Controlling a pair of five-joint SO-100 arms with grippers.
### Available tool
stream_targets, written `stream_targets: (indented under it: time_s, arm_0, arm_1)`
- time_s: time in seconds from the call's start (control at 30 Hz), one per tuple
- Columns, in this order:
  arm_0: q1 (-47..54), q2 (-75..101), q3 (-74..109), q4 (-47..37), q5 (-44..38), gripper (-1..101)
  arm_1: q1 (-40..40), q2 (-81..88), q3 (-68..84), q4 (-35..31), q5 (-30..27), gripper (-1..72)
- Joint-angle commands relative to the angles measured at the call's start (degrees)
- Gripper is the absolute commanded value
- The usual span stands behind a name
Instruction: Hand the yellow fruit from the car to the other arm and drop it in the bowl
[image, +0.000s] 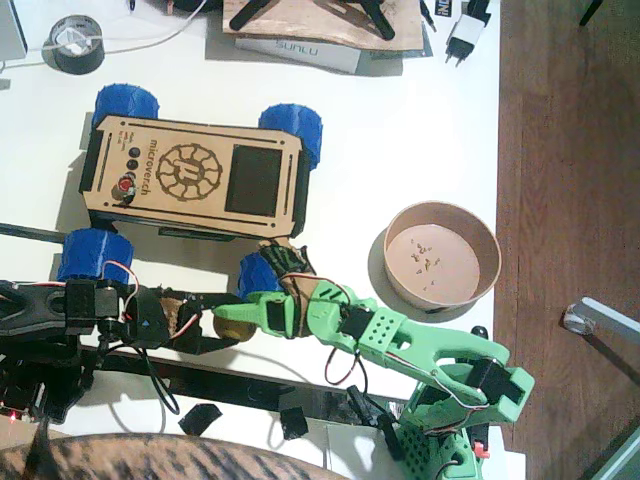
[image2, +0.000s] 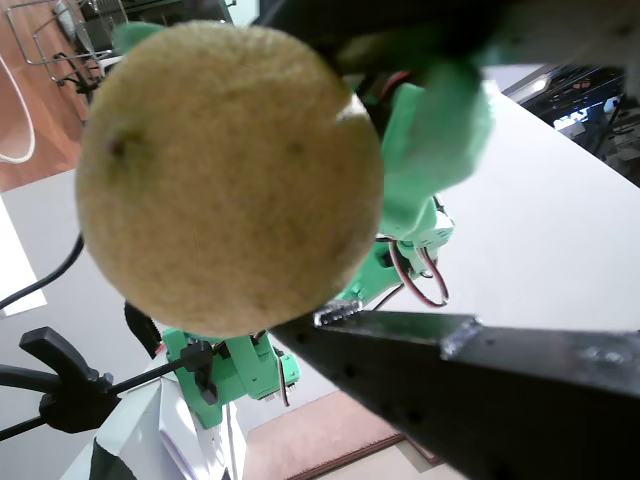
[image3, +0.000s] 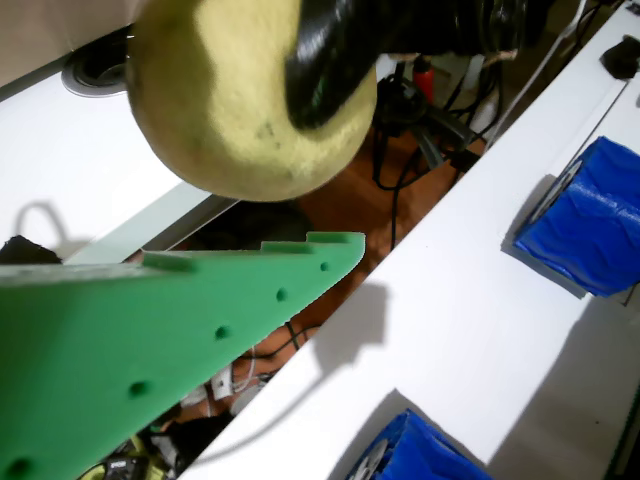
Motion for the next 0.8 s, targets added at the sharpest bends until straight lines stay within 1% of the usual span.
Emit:
stream_targets:
  time_s: [0.0,0.2,0.4,0.77]
  arm_0:
    - [0.44,0.18,-0.62,-2.11,-0.62,0]
    - [0.44,0.00,-0.62,-2.11,-0.62,0]
    - [0.44,-0.62,-0.62,-2.55,-0.62,0]
    - [0.44,-1.49,-0.62,-3.25,-0.62,0]
  arm_1:
    - [-0.18,-0.18,-3.60,-1.41,-0.88,31.0]
    - [-0.97,-1.23,-4.48,-1.85,-0.26,30.1]
    - [-2.11,-1.93,-4.48,-1.14,5.54,31.1]
    - [-4.48,-3.25,-5.62,0.18,9.40,29.3]
